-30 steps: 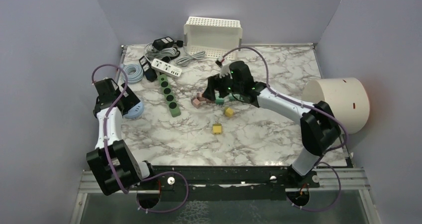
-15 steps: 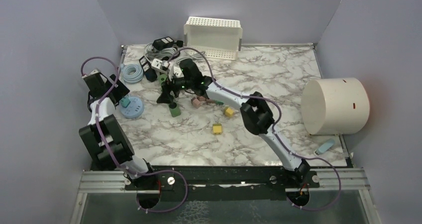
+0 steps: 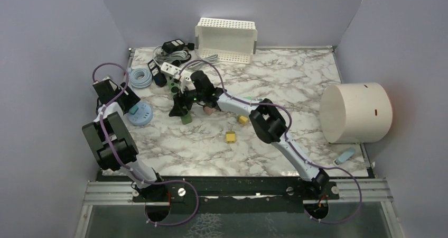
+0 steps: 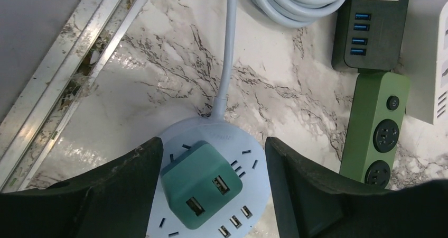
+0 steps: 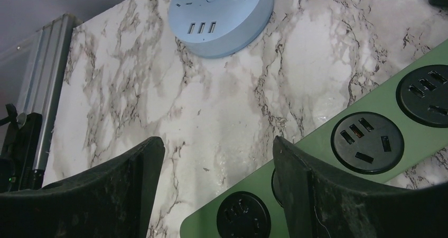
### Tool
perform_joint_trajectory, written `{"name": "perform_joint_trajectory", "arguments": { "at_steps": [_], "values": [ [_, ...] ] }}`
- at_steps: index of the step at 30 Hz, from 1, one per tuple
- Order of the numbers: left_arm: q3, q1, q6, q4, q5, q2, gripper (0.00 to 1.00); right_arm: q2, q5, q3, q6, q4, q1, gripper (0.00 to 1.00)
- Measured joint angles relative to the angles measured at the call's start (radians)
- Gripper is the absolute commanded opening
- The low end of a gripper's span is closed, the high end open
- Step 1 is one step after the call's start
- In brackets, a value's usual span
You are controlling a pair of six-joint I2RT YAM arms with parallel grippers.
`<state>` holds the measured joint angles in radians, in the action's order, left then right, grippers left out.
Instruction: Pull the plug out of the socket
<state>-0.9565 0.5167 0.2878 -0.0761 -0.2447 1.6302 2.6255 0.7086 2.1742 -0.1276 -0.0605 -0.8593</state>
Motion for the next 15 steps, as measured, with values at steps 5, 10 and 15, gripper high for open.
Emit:
{"name": "perform_joint_trajectory", "arguments": {
  "at_steps": [5, 10, 15],
  "values": [
    [0.0, -0.015, -0.005, 0.033, -0.038, 0.04, 0.62, -0.026, 0.008, -0.04, 0.005, -0.002, -0.001, 0.8],
    [0.014, -0.072, 0.002, 0.05, -0.055, 0.038, 0.61, -0.084, 0.011, -0.117, 0.022, 0.001, -0.001, 0.8],
    [0.199, -0.186, 0.081, 0.117, -0.072, -0.098, 0.61, -0.146, 0.006, -0.185, 0.043, -0.005, -0.001, 0.8]
  ]
}}
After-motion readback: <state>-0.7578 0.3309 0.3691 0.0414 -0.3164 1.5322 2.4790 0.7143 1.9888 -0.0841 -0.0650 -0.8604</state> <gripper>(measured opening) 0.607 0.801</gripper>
